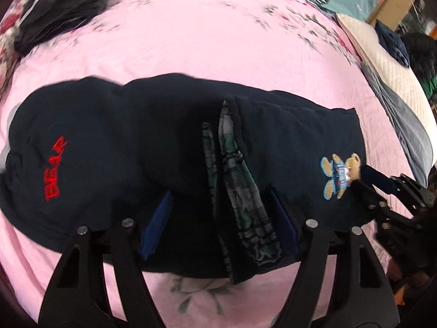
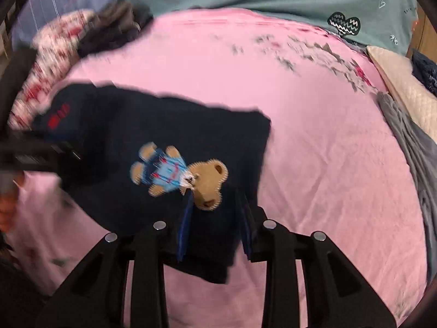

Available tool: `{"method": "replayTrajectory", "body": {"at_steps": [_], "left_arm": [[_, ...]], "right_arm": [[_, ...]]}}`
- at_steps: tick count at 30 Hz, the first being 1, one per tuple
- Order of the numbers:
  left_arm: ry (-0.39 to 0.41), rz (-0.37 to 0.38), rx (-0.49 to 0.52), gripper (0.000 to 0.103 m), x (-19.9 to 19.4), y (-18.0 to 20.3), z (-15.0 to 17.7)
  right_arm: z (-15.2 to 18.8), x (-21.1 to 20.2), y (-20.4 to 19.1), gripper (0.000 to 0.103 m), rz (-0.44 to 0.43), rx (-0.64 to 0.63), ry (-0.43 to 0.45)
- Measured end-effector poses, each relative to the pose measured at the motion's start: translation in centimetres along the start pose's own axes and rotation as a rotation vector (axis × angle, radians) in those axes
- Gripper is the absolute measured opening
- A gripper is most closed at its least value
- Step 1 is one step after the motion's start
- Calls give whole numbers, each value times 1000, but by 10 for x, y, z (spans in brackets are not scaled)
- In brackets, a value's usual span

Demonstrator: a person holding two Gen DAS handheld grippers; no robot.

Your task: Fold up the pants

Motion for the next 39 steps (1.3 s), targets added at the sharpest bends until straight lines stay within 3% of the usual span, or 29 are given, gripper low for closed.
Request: {"method": "replayTrajectory", "body": {"at_steps": [2,4,7,9,16,23,27,33,38,39], "left_arm": [[12,-13,37,72,-6,4,-3],[67,-9,18,72,-27,-3,-12],[187,-56,-52,90,-76,-46,-23],[237,-121,-116,93,-99,-85,-23],[213,-291,-267,96,-126,-194,5],[273,-316,-373,98,-163,-264,35],[291,-316,-381,98,-170,-286,47],[371,-287,-390,98,-195,-313,53],[417,-229,-458,99,-211,-343,57],[415,-228,-468,99,-210,-347,58]], "right_arm": [[7,-8,8,42,2,40,-16],[1,-19,10,45,0,80,-14],[-15,-39,1,47,10,85,41],[-23,-42,-8,50,7,84,58],[-68,-36,-106,54,-71,-55,71],[-106,-23,-240,55,-178,-249,81],[-111,-6,-294,55,-200,-324,38],[-127,27,-366,55,-145,-537,63],[-121,72,-411,55,-116,-721,-24],[-121,78,-414,50,-88,-760,-13]]}}
Point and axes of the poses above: each gripper's, at about its wrist camera, not at the fingertips, and x roughly the way its jaws point, y to its right, z to its underside, the point moved 9 cm from there along x, roughly the way its jaws point, and after that the axes turned 1 degree about -x, right-handed, at the moved point
